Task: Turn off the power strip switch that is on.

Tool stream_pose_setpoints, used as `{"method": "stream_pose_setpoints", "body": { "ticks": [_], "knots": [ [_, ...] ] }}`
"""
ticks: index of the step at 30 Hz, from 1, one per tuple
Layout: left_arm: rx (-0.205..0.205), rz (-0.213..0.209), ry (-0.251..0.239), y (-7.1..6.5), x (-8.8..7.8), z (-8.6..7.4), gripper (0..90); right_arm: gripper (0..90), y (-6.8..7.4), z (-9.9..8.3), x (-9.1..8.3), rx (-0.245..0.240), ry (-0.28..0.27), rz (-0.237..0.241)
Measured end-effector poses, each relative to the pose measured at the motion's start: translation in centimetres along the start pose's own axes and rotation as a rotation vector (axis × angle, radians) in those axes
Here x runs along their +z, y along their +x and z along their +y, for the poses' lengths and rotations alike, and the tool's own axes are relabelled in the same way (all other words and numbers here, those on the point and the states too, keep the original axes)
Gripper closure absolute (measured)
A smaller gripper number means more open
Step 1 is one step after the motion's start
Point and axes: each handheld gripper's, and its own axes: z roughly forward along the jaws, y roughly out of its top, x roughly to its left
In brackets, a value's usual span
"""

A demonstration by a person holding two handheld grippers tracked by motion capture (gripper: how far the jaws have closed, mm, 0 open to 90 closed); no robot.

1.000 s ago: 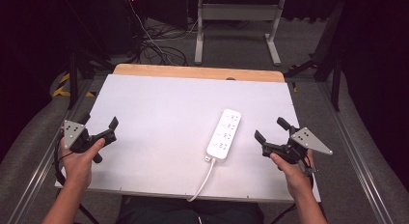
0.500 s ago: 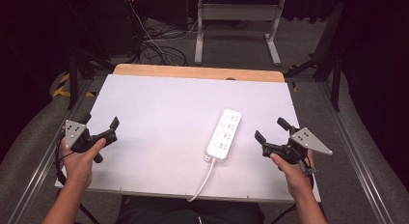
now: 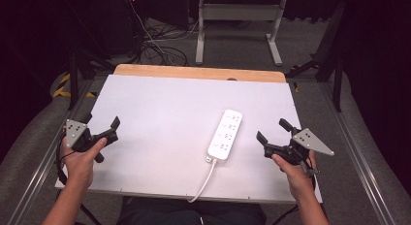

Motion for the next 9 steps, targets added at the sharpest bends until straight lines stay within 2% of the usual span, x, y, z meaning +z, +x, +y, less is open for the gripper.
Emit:
{"method": "stream_pose_setpoints", "body": {
  "ticks": [9],
  "knots": [
    [0.003, -0.003, 0.001, -0.15, 0.39, 0.01, 1.7, 4.6, -0.05, 0.13, -0.27, -0.002, -0.007, -0.001]
  ]
}}
